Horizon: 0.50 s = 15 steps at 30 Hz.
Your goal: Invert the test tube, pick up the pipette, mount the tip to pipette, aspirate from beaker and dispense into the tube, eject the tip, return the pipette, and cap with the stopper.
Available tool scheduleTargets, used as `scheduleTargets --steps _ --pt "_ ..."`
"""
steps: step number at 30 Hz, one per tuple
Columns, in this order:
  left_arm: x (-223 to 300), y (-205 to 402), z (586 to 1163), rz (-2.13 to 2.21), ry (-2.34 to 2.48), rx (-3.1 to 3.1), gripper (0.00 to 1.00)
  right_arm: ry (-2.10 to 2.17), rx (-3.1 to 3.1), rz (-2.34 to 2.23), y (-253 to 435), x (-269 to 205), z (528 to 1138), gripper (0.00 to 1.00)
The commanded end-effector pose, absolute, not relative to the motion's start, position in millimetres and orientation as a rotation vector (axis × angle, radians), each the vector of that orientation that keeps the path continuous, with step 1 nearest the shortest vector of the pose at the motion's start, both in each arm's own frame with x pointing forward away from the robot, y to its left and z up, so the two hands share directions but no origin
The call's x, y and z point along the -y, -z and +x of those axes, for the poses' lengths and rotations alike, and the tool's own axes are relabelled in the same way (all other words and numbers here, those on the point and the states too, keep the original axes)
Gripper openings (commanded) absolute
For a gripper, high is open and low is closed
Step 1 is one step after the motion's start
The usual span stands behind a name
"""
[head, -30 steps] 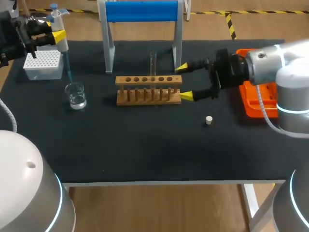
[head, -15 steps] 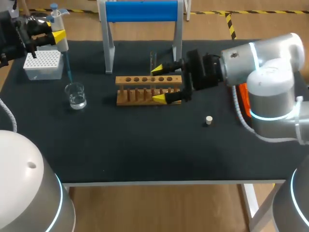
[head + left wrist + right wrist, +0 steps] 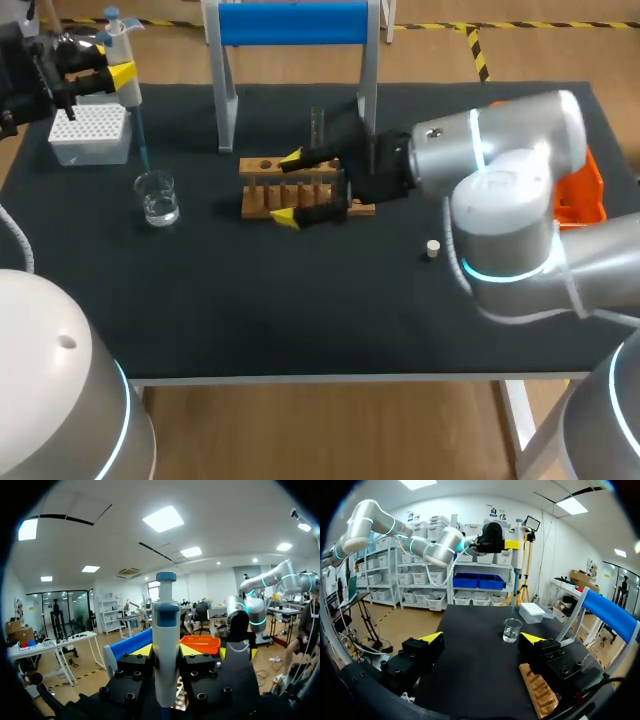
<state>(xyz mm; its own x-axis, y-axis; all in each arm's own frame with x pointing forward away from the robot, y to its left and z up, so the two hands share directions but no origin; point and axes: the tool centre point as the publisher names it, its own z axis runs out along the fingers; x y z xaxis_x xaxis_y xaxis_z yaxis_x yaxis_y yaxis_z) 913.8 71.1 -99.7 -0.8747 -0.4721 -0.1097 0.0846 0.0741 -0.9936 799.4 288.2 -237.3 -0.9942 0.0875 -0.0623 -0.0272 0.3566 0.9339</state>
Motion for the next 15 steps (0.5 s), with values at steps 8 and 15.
scheduleTargets --steps 8,15 --pt "-71.0 99.8 913.2 -0.382 1.853 -1.953 0.0 -1.63 -2.48 0.176 265.0 -340.2 801.0 1.0" --pt "-71.0 99.8 913.2 -0.382 1.853 -1.953 0.0 -1.57 -2.487 0.214 277.4 -356.3 809.3 1.0"
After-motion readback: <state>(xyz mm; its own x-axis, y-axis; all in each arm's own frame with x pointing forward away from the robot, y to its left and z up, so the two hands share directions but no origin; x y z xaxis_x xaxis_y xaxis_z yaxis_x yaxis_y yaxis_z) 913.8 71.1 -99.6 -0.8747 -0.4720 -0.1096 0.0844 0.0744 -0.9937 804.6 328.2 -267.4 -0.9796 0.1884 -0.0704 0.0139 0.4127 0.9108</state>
